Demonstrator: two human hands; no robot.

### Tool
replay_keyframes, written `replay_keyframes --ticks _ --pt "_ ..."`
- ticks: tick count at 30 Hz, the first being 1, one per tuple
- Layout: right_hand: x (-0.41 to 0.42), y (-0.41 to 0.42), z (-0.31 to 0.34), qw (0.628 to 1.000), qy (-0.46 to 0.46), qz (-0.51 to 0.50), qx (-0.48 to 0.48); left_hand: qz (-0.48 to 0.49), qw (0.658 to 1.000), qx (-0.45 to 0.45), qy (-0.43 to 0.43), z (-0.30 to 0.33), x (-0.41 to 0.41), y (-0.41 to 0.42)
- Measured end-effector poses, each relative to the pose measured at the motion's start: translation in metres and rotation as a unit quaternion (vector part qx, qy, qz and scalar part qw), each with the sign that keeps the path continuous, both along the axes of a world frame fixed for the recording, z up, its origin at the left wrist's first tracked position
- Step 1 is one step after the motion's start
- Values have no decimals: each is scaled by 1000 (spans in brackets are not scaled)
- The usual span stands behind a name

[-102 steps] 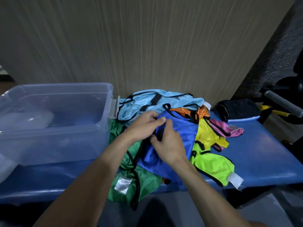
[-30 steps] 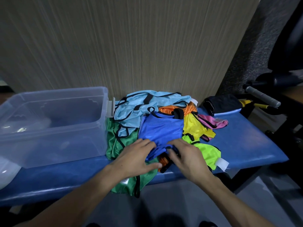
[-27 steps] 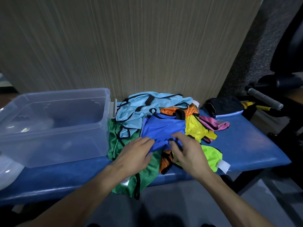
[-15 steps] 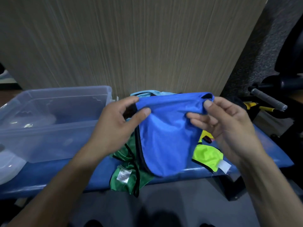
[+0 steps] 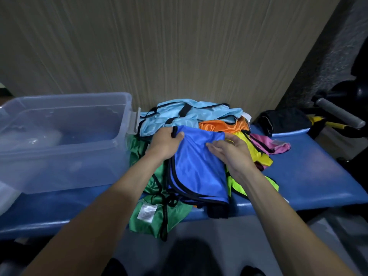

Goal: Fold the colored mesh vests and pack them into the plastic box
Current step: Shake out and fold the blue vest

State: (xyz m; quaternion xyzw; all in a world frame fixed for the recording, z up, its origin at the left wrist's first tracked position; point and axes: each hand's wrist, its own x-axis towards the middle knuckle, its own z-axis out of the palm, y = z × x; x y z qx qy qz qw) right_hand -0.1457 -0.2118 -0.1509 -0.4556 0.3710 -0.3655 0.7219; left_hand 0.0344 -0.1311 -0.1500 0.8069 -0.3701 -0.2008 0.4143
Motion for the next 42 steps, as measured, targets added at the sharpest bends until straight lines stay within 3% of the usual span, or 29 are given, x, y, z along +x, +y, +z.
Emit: replay_keyframes --ticks 3,5,7,10,13,16,18,23,29,42 --pt "-2 7 0 995 22 37 -85 12 965 8 -261 5 -13 7" --pt "-6 12 -2 992 31 46 -112 -86 923 -91 -364 9 -27 20" --pt "-9 14 -4 991 38 37 -123 -263 907 -118 -307 9 -41 34" --pt "-18 16 -9 989 47 -13 -142 -384 874 25 -295 -12 -48 44" --pt "-45 26 -15 948 156 -72 -270 -386 866 101 -301 -19 -50 48" --pt "-81 50 -25 881 294 -16 -370 -394 864 131 -286 -11 -57 51" --pt "-99 71 -35 859 347 13 -377 -399 859 148 -284 -12 -60 54" --pt "-108 123 -82 908 303 -69 -280 -393 864 161 -271 -16 -61 55" --pt "-79 148 -92 925 205 -182 -264 -378 880 156 -241 -21 -63 56" --pt "-77 144 -99 872 297 -173 -350 -376 885 144 -234 -30 -62 58"
